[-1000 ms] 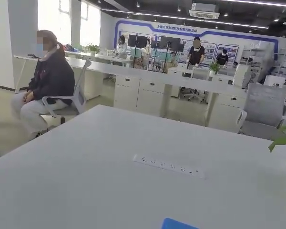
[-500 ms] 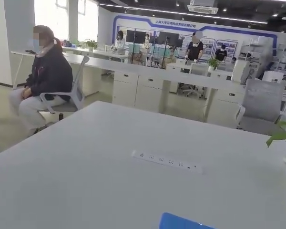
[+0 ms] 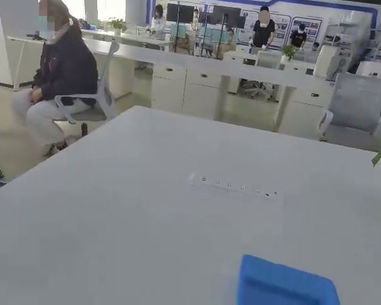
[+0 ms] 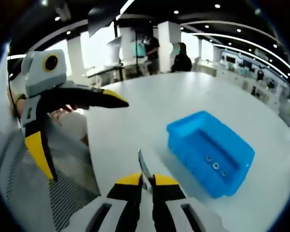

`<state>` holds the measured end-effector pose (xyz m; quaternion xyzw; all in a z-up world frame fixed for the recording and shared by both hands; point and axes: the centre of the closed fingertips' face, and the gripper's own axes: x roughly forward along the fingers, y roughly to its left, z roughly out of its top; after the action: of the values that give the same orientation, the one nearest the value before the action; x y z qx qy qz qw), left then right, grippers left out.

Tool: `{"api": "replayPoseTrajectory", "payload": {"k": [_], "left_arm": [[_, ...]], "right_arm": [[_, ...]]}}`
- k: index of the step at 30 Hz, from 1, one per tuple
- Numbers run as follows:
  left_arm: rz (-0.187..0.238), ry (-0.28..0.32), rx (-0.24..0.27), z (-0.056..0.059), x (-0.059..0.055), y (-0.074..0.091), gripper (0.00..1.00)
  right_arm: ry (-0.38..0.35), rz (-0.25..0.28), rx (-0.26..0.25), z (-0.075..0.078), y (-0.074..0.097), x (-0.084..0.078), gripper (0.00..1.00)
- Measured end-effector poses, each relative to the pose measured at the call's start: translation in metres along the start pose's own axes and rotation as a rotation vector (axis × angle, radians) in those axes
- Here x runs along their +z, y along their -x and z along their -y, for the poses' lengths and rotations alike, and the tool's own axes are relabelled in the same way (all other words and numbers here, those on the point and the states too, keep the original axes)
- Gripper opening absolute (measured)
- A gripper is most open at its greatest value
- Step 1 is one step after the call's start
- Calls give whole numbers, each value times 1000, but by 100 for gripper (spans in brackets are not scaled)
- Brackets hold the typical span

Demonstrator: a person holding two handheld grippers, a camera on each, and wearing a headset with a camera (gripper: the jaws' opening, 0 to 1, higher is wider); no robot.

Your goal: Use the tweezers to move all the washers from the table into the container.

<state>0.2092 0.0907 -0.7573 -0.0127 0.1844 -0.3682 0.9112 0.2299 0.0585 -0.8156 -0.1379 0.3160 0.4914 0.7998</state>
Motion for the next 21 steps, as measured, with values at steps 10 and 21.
{"api": "replayPoseTrajectory", "payload": {"k": [10,21], "left_arm": [[-28,-9,-51,8,-5,-1,90],[-41,-10,-24,2,-9,1,88]], "right_arm": [[-168,55,-68,13,2,-1,4],[1,-10,5,-3,-1,-3,5]]}}
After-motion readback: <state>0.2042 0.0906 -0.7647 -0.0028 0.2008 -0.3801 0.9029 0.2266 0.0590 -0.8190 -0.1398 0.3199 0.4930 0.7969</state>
